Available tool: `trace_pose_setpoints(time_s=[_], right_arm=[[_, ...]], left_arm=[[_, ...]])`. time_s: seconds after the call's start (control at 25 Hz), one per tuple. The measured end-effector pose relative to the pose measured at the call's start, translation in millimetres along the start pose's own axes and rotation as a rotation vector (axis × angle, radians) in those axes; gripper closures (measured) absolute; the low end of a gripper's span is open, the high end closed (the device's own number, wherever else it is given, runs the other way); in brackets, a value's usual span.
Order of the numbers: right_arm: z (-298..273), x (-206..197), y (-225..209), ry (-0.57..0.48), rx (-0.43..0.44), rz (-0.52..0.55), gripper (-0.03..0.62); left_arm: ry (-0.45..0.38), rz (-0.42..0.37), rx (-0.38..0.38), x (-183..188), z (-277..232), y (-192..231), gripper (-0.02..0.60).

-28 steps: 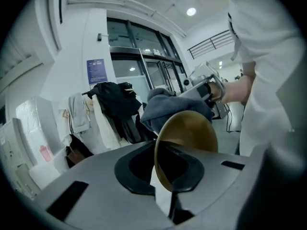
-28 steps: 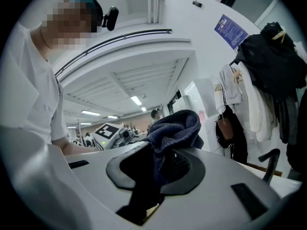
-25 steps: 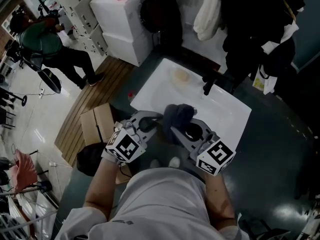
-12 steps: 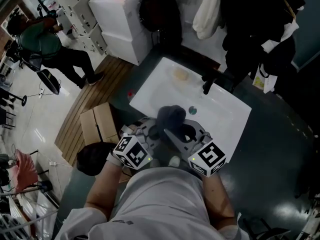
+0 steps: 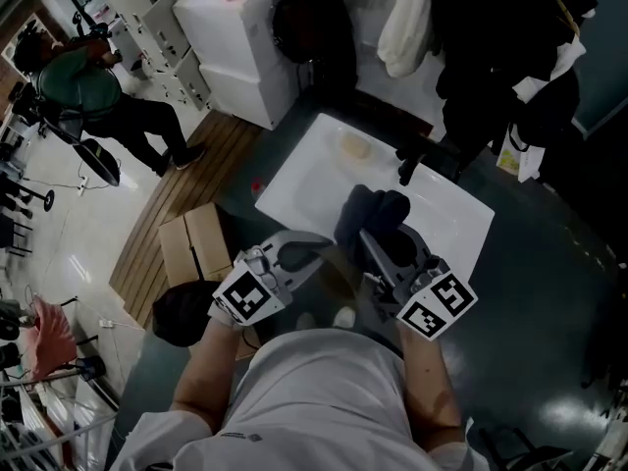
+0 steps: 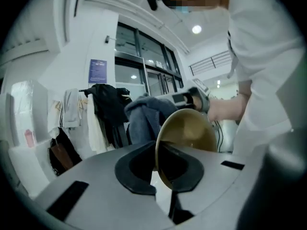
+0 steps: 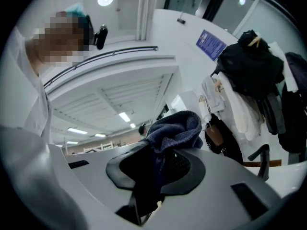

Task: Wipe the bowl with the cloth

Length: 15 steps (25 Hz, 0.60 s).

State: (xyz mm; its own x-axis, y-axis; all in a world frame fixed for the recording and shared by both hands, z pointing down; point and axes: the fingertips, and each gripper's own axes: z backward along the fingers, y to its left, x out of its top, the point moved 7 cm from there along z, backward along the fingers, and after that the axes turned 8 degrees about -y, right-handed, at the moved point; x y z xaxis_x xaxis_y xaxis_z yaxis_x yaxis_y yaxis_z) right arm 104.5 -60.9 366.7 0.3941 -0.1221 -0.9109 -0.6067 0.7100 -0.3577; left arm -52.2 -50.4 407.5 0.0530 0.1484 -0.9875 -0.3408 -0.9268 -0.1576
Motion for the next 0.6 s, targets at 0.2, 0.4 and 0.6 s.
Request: trace_pose_setpoints(time_s=[0.2,0.4,0.6], right_arm=[[14,2,-25,-0.064,-0.069,-0.082,0.507],[10,-22,-20,-0.015,-0.009,-0.142,0.507],[-5,-41,4,-0.008,0.125,-0.283,0.507]], left_arm=[[-0.164,0.200,0.076,10,26,25,0.565],[-0.334,0.318,0.105,22,39,41,0.565],[-0.390,0.367,0.090,27,43,44,0.565]])
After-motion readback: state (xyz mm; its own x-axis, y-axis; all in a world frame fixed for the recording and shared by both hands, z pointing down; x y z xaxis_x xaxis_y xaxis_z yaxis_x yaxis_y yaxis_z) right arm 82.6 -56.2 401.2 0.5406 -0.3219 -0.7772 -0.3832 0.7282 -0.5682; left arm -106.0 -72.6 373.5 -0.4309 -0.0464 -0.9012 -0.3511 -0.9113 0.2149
